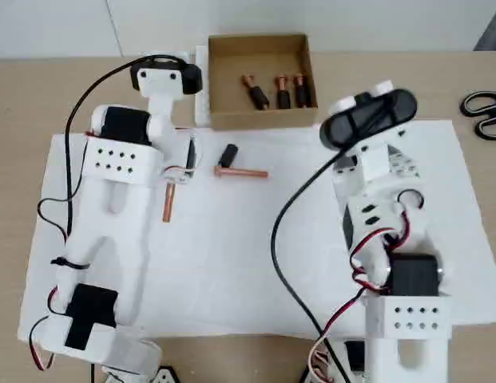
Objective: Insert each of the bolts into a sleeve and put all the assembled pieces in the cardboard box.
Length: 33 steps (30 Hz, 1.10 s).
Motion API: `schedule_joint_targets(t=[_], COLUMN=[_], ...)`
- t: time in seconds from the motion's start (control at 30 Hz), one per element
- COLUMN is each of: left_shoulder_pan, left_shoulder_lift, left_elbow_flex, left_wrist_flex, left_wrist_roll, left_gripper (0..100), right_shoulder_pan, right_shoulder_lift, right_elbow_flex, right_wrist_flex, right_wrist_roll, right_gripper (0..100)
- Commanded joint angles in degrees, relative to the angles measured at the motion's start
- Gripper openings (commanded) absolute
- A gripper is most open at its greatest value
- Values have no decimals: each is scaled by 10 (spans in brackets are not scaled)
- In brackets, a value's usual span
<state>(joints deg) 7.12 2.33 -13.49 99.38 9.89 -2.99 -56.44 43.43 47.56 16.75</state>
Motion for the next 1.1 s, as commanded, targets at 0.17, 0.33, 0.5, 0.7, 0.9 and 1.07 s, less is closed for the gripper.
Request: schedule_joint_targets(t=[0.17, 0.33, 0.5, 0.7, 0.9, 1.07], left_shoulder_pan=[4, 4, 6, 26, 43, 42], left_shoulder_lift=[-11, -11, -14, -116, -228, -272], left_elbow_flex=[-27, -27, -39, -87, -87, -87], left_wrist_flex=[10, 10, 10, -14, -65, -84], left_wrist_roll=[1, -2, 0, 1, 16, 80], left_gripper=[6, 6, 6, 6, 6, 6], right_shoulder_pan=[-23, -51, -57, -89, -129, -159], right_shoulder_lift=[-107, -204, -353, -480, -475, -476], right_elbow_flex=[129, 211, 310, 453, 485, 509], right_wrist_flex=[-51, -69, -91, -169, -172, -175], right_wrist_roll=[-37, -42, -42, -44, -137, -173], right_gripper=[4, 4, 4, 4, 5, 5])
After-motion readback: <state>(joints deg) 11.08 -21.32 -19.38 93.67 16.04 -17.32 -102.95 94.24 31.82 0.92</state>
